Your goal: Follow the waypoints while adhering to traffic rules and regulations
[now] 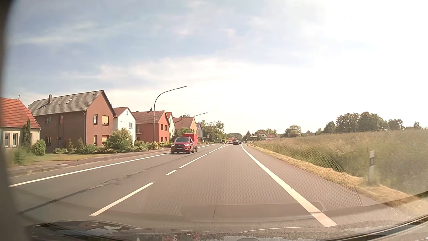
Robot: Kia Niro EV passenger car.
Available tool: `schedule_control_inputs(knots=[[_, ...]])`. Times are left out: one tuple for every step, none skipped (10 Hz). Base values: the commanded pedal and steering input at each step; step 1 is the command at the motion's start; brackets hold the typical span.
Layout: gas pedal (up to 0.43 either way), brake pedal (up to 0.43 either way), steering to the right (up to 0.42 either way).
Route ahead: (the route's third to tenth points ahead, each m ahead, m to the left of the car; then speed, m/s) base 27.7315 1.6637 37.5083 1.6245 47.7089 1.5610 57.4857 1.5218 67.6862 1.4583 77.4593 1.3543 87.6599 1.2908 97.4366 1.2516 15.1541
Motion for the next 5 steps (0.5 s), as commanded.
schedule_control_inputs(knots=[[0.169,0.000,0.000],[0.169,0.000,0.000],[0.169,0.000,0.001],[0.169,0.000,0.001],[0.169,0.000,0.002]])
